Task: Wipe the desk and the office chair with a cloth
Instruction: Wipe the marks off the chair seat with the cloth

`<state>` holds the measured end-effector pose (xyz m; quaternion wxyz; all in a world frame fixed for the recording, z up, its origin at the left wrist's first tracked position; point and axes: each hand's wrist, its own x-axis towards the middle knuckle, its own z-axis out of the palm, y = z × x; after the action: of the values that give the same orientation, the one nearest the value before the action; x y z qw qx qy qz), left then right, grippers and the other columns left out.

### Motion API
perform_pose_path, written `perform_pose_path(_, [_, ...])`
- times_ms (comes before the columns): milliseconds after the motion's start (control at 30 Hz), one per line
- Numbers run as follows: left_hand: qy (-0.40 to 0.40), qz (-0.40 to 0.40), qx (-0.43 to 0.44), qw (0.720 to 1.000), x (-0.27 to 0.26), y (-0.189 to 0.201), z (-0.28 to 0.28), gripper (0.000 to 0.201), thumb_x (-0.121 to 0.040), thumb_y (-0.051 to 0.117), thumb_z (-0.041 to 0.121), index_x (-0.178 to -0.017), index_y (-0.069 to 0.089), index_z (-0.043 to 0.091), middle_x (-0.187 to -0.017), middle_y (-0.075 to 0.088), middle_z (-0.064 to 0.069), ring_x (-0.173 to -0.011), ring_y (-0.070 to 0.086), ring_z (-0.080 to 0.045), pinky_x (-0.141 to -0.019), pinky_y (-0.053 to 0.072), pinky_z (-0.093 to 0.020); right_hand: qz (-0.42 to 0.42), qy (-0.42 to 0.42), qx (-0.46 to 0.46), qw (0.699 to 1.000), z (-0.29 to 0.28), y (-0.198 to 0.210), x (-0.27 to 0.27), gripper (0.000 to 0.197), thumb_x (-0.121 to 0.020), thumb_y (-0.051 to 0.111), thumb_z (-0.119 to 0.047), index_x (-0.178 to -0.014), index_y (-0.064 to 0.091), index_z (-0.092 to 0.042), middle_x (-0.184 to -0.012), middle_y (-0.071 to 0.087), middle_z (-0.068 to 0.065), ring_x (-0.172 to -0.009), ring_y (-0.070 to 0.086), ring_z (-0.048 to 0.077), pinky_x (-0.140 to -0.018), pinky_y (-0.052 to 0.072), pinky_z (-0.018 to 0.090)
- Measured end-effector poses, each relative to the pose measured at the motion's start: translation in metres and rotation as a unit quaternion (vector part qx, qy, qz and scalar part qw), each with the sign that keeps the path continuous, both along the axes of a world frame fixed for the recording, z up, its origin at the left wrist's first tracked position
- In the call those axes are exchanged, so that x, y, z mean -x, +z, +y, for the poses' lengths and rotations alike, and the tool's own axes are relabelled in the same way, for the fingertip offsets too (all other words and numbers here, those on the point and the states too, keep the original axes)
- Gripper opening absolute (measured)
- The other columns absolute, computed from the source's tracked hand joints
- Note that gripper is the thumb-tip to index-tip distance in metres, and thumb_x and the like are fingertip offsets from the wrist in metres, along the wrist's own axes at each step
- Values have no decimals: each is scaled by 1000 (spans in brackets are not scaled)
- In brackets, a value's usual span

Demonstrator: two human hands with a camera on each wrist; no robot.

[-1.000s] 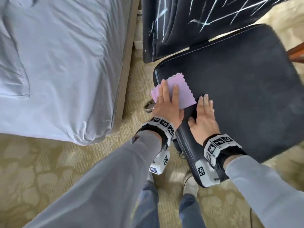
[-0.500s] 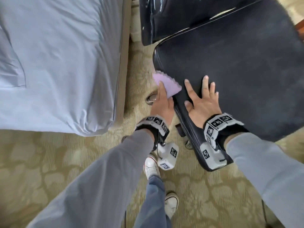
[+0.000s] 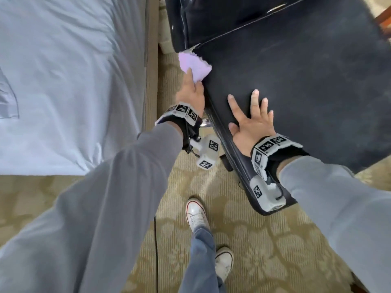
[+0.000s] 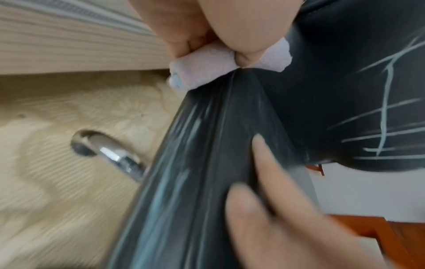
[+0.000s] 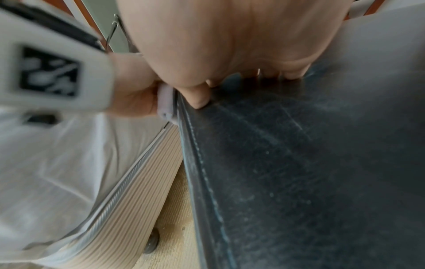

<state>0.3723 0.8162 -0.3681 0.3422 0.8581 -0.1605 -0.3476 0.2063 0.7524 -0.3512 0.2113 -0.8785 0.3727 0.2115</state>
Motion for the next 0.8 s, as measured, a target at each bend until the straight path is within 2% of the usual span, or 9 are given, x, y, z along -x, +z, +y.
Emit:
perform_pose_path(133, [-51, 50, 7, 997, 74, -3, 50, 58, -110, 30, 33, -162, 6, 25, -135, 58, -14, -113, 59, -31, -81, 35, -24, 4, 11, -9, 1000, -6, 4, -2, 71, -102, 38, -34, -154, -9, -47, -161, -26, 13, -149, -13, 41, -121, 1, 54])
perform_pose_path(267, [-43, 95, 34, 994, 73, 0, 44, 58, -110, 29, 29, -161, 3, 21, -131, 54, 1, -103, 58, -15, -77, 38, -1, 12, 18, -50, 999, -16, 13, 2, 75, -102, 41, -25, -152, -8, -51, -161, -27, 8, -150, -15, 37, -123, 2, 51])
perform_pose_path(300, [-16, 84, 43, 995, 56, 0, 30, 58, -111, 30, 27, -161, 4, 19, -137, 49, 2, -113, 56, -16, -87, 36, 1, 14, 20, -51, 998, -16, 14, 2, 75, -102, 41, -24, -152, -8, -51, -161, -28, 7, -150, -15, 36, -123, 3, 50])
perform_pose_path(367, [11, 46, 54, 997, 13, 1, 0, 58, -110, 31, 27, -162, 6, 17, -162, 28, -7, -146, 33, -25, -116, 23, -19, 13, 20, -48, 999, -17, 13, 2, 75, -102, 41, -25, -152, -8, -52, -161, -28, 7, -150, -15, 36, -123, 4, 49])
perform_pose_path(433, [4, 7, 32, 999, -20, 3, -20, 57, -110, 30, 30, -162, 8, 18, -165, 22, -11, -150, 25, -28, -116, 16, -26, 11, 20, -41, 999, -16, 10, 0, 74, -103, 41, -26, -152, -9, -52, -161, -28, 7, -150, -14, 36, -123, 5, 49])
perform_pose_path(533, [6, -13, 33, 999, -24, 5, -25, 53, -110, 29, 30, -160, 16, 21, -156, 41, -11, -134, 46, -25, -101, 29, -23, 8, 15, -33, 999, -15, 6, -3, 74, -103, 41, -26, -152, -8, -50, -161, -28, 9, -150, -14, 37, -123, 5, 50])
perform_pose_path(633, [1, -5, 90, 996, 28, 4, 6, 53, -109, 35, 21, -160, 21, 15, -145, 52, -16, -125, 55, -29, -98, 41, -31, 3, 15, -14, 1000, -14, 3, -8, 75, -102, 43, -27, -153, -7, -48, -161, -26, 12, -150, -12, 40, -123, 5, 51])
perform_pose_path(700, [-1, 68, 84, 994, 87, -2, 45, 53, -109, 34, 31, -160, 18, 27, -135, 59, -14, -117, 61, -30, -95, 51, -36, 8, 18, -11, 1000, -14, 1, -11, 76, -101, 43, -28, -153, -8, -47, -161, -25, 14, -149, -10, 42, -122, 5, 53])
perform_pose_path(800, [-66, 101, 102, 987, 166, 0, 91, 58, -109, 34, 31, -162, 9, 29, -167, 19, -4, -150, 26, -19, -122, 22, -23, 23, 21, -11, 999, -16, -1, -11, 75, -102, 42, -30, -152, -12, -49, -160, -28, 14, -149, -12, 42, -122, 4, 52])
